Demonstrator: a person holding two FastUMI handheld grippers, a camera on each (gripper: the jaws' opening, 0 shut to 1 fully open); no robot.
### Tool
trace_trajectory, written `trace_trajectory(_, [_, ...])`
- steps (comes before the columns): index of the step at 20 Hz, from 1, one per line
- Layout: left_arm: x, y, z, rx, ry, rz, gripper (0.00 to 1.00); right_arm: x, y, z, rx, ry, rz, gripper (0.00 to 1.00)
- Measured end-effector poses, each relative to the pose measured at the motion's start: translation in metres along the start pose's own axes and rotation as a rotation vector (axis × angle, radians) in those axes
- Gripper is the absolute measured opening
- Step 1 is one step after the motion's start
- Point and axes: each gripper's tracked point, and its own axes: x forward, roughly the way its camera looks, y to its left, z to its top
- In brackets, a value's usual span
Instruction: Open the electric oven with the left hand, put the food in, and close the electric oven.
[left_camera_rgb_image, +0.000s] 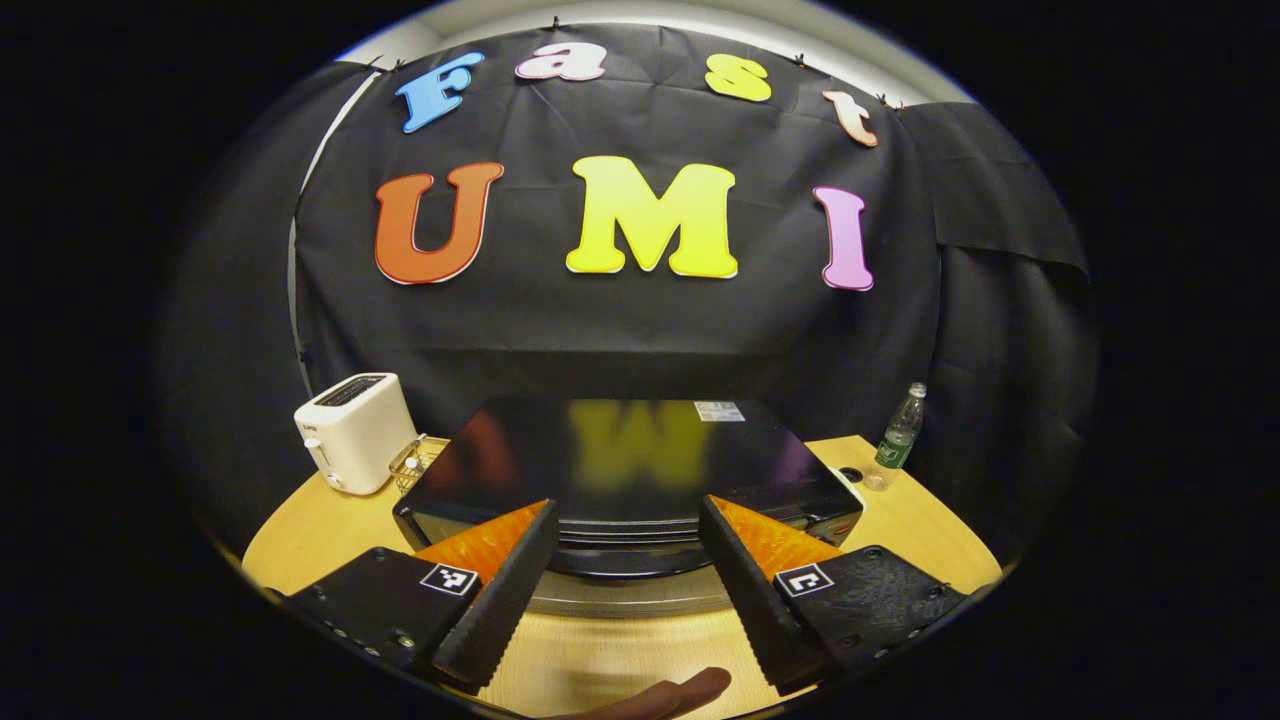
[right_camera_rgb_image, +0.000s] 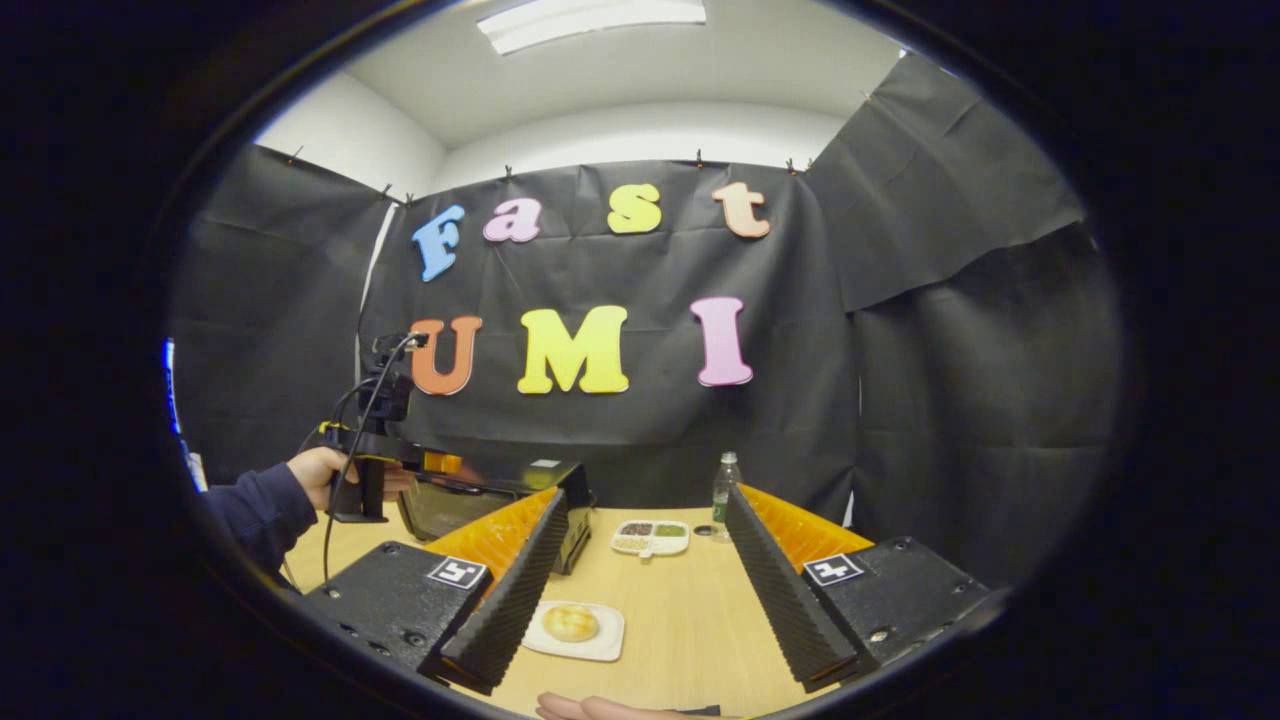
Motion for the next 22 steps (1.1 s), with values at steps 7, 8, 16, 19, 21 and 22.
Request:
trace_trajectory(7, [0.013,0.004,-0.017,0.051,0.046,0.014,0.93,-0.002,-0.005,-0.012,-0.005,0.026,0.004,0.97])
trace_trajectory(8, [0.011,0.004,-0.017,0.055,0.042,0.016,0.84,-0.003,-0.004,-0.014,-0.004,0.029,0.009,0.97])
trace_trajectory(16, [-0.002,0.002,-0.023,0.035,0.031,0.031,0.98,-0.014,0.0,-0.006,-0.015,0.011,-0.001,0.97])
trace_trajectory(19, [-0.01,0.002,-0.028,0.033,0.026,0.035,0.98,-0.018,0.004,-0.003,-0.019,0.008,0.003,0.97])
trace_trajectory(21, [-0.018,0.0,-0.033,0.036,0.026,0.035,0.98,-0.021,0.007,-0.001,-0.024,0.007,0.005,0.97])
trace_trajectory(22, [-0.021,0.0,-0.035,0.041,0.026,0.034,0.97,-0.021,0.008,-0.001,-0.027,0.007,0.007,0.97])
